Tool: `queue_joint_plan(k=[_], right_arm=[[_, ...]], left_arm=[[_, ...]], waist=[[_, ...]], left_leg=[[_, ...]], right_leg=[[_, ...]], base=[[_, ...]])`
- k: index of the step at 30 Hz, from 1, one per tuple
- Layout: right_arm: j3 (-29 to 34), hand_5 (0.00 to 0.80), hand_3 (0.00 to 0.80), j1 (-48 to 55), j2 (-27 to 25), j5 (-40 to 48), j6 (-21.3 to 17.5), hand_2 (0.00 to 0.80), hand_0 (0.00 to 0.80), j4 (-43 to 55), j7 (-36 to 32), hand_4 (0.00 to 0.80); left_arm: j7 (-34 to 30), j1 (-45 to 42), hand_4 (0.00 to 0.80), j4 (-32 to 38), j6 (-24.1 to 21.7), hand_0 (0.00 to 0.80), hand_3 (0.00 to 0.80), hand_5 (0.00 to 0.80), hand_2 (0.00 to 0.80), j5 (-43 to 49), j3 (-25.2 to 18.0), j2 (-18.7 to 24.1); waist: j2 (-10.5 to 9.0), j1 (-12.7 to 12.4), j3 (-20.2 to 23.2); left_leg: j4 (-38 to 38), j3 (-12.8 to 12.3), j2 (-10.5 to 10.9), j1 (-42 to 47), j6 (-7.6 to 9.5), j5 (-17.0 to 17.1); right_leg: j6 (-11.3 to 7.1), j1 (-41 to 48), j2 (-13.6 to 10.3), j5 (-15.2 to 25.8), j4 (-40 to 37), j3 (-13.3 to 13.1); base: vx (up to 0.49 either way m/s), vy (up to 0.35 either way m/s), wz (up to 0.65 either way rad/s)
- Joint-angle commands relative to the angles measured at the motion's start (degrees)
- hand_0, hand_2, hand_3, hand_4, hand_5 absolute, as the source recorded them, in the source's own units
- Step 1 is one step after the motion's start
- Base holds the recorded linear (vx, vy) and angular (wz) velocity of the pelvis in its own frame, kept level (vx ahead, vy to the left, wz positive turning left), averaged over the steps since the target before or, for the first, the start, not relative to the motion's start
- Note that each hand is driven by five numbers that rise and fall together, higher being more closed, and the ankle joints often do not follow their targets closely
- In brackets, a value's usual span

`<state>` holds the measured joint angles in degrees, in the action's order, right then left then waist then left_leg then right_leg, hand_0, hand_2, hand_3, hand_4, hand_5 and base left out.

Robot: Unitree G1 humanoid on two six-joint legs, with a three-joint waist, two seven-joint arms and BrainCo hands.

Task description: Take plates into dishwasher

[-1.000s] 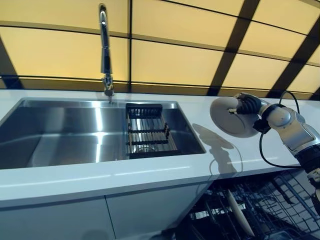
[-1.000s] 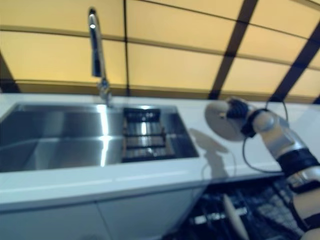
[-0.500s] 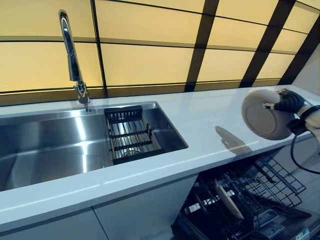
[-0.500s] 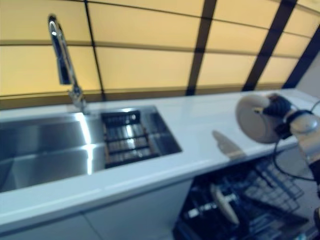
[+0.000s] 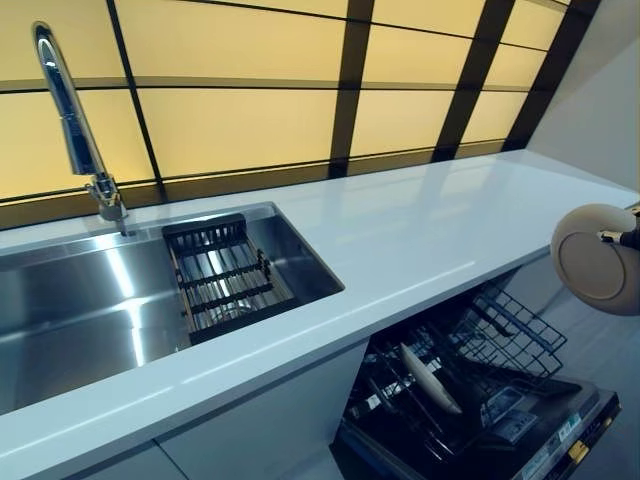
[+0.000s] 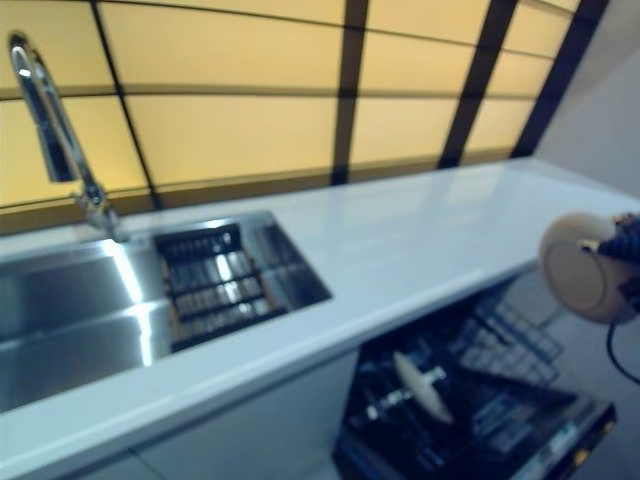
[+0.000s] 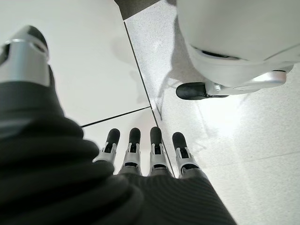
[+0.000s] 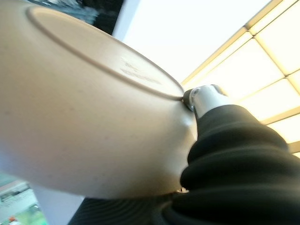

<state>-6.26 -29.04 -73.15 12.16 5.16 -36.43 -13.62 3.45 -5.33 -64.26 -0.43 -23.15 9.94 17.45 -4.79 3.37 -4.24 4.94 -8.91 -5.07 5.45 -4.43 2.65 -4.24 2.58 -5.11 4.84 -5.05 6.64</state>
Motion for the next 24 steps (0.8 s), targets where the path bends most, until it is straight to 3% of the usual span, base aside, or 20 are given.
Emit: queue_joint_plan(k=[1,10,24], right_arm=[[3.0,0.8,0.8,-0.3,-1.1,1.7,-3.5,0.8,0.8,1.5,-0.6,0.8],[6.3,0.8,0.8,7.6,8.5,-1.3,-3.1,0.8,0.8,10.7,-1.0,0.8],[0.8,0.8,0.8,8.7,21.2,-13.1,0.9,0.8,0.8,18.2,-1.4,0.8]], left_arm=[[-0.3,2.7,0.0,-3.1,-0.9,0.0,0.0,0.0,0.0,3.3,-1.1,1.7],[-0.1,2.8,0.0,-2.8,-1.1,0.0,0.0,0.0,0.0,3.9,-2.1,0.9],[0.0,3.0,0.0,-1.0,-0.6,0.0,0.0,0.0,0.0,3.8,-2.8,-0.6]], waist=[[-2.55,-0.8,0.5],[-1.36,0.2,-0.3],[0.8,-0.3,-2.0]], left_leg=[[0.1,-0.3,1.4,1.2,2.26,-2.1],[0.1,-0.6,1.1,1.0,2.16,-1.9],[0.1,0.6,1.1,-0.1,1.97,-1.2]], right_leg=[[-3.27,0.9,-1.7,0.9,1.6,0.4],[-3.02,0.5,-1.6,0.9,1.3,-0.4],[-2.38,0.1,-1.9,0.5,1.5,0.0]], base=[[-0.006,-0.032,-0.03],[-0.008,-0.035,-0.07],[-0.002,-0.003,-0.01]])
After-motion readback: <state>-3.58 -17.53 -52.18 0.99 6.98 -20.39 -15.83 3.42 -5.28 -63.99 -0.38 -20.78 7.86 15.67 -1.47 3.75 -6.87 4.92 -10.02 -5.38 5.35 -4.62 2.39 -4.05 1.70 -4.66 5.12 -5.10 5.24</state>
